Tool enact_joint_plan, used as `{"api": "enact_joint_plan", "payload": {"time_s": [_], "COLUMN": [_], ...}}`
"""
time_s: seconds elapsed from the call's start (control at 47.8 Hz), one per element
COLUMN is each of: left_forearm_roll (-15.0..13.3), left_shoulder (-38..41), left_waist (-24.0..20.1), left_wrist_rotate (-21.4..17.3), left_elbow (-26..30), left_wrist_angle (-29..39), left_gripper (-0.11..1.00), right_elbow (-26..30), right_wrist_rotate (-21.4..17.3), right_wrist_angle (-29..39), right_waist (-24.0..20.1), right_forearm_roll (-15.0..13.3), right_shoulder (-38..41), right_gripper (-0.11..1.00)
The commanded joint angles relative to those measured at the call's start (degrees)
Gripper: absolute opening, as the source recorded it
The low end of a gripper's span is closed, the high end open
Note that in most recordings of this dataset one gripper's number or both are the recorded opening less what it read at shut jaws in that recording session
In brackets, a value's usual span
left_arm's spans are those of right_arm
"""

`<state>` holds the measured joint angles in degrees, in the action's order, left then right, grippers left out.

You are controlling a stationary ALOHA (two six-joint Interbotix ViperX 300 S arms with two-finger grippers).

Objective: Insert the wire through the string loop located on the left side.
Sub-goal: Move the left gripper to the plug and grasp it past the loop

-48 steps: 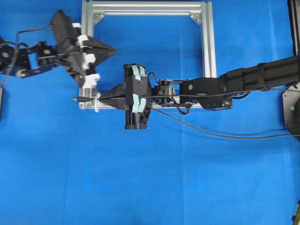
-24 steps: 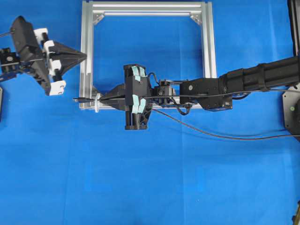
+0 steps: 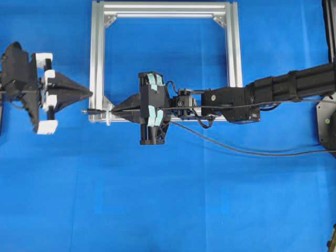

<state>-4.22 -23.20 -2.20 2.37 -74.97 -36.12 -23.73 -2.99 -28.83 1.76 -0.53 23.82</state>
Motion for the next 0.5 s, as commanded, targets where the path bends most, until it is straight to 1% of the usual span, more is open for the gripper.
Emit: {"api": "enact_joint_plan", "payload": {"time_s": [0.0, 0.084, 0.481], "left_forearm_roll": [0.2, 0.2, 0.2], "left_shoulder": [-2.0, -2.8, -1.9], "left_waist": [3.2, 4.2, 4.2], "left_wrist_rotate": [0.1, 0.1, -1.0], "left_elbow": [-0.1, -0.4, 0.0], "left_wrist_angle": [0.0, 0.0, 1.0], "left_gripper": [0.0, 0.0, 0.0], "right_elbow": [0.8, 0.8, 0.7], "right_wrist_rotate": [-0.1, 0.0, 0.0], "right_wrist_angle": [-0.2, -0.3, 0.1], "right_waist": [-0.1, 0.0, -0.1], "right_forearm_roll": [0.0, -0.1, -0.1], "right_shoulder": [-1.1, -1.1, -1.1], "right_gripper": [0.0, 0.0, 0.0]}}
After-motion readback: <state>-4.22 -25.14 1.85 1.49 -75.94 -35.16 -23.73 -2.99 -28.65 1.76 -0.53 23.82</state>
